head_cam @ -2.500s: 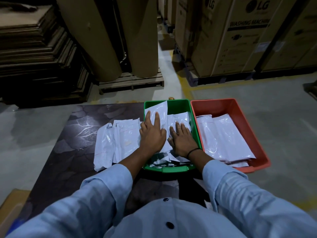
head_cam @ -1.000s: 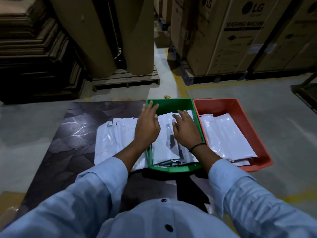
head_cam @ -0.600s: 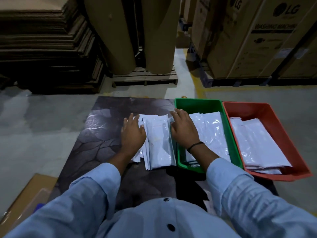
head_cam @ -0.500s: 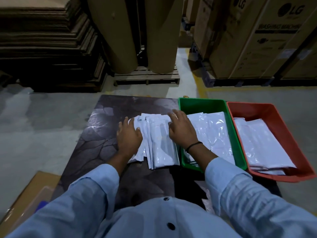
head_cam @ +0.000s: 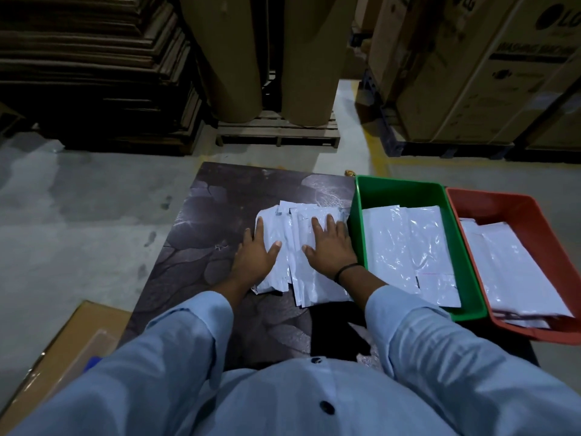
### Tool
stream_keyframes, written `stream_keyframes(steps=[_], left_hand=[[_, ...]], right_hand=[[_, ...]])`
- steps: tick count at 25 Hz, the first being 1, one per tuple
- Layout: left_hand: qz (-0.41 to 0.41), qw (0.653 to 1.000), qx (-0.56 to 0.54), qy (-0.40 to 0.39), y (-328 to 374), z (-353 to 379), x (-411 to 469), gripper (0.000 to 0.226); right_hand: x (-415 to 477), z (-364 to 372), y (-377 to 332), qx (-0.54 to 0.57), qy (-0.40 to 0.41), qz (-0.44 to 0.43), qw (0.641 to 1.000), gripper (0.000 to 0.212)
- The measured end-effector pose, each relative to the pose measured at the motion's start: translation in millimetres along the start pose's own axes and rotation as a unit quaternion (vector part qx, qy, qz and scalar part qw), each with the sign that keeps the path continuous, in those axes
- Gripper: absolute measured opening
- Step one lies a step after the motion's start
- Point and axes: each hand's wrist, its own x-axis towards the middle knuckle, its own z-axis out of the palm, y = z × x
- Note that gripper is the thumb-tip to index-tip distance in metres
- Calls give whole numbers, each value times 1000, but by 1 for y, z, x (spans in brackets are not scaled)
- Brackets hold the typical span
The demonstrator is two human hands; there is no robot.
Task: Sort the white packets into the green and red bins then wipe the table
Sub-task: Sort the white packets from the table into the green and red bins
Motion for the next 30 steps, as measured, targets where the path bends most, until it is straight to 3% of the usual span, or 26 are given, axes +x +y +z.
stream_keyframes(steps=[5,15,23,30], left_hand=[[27,999,31,-17,4,0,12,86],[27,996,86,6,11,0,15,82],[29,996,81,31,1,-1,0,82],[53,994,24,87,21,-26,-1,80]], right_hand=[[-12,18,-1,9,-36,14,999,77],[-12,34,-6,-48,-10,16,999,70],[-7,27,-4,-31,0,15,999,64],[2,-7,-13,47,76,1,996,53]])
